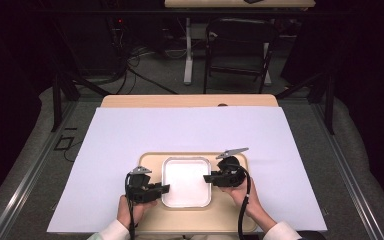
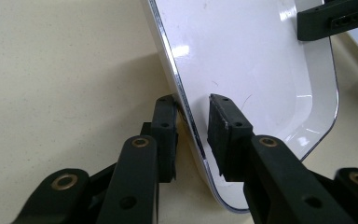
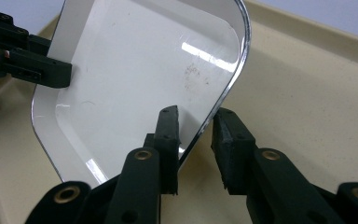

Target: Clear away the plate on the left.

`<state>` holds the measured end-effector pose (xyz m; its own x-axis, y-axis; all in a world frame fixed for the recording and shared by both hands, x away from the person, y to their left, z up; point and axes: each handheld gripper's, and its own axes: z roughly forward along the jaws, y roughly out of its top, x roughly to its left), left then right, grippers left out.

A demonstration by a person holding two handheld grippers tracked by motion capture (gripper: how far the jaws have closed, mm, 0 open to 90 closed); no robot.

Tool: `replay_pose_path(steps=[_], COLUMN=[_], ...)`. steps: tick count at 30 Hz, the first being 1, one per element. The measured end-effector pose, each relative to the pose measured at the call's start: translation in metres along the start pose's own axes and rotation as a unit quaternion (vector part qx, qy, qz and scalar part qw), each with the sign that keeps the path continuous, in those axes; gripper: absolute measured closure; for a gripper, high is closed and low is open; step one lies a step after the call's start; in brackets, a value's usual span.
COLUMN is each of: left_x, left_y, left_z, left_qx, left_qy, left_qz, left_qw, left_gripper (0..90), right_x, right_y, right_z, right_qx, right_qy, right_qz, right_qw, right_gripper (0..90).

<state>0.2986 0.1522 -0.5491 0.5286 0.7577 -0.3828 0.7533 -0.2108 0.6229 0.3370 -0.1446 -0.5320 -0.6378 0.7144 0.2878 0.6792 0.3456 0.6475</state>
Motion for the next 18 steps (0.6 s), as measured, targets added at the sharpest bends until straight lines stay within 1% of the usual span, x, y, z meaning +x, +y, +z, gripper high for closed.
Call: replay_pose_path(steps=[5, 8, 10, 14, 18], left_x=[0.0003, 0.0003, 0.0001, 0.0010, 0.0009], left_y=[0.0003, 0.0003, 0.0006, 0.0011, 0.0008], left_z=[0.0017, 0.0024, 0.0031, 0.0047, 0.0057], left_qx=[0.001, 0.001, -0.002, 0.001, 0.000], left_qy=[0.001, 0.005, 0.012, 0.014, 0.018], left_qz=[-0.003, -0.002, 0.000, -0.001, -0.002], left_qw=[1.0000, 1.0000, 0.9999, 0.9999, 0.9998], left_gripper=[68.9, 67.7, 67.8, 67.7, 67.2], right_x=[-0.0003, -0.0004, -0.0012, -0.0027, -0.0031], right_y=[-0.0008, -0.0010, -0.0014, -0.0018, -0.0018], right_z=[0.0024, 0.0030, 0.0038, 0.0063, 0.0088], right_qx=[0.006, 0.010, 0.012, 0.017, 0.023], right_qy=[0.002, 0.001, 0.002, 0.005, 0.004], right_qz=[0.006, 0.008, 0.012, 0.018, 0.018], right_qw=[1.0000, 0.9999, 0.9999, 0.9997, 0.9996], right_gripper=[70.9, 70.4, 69.9, 68.4, 66.4])
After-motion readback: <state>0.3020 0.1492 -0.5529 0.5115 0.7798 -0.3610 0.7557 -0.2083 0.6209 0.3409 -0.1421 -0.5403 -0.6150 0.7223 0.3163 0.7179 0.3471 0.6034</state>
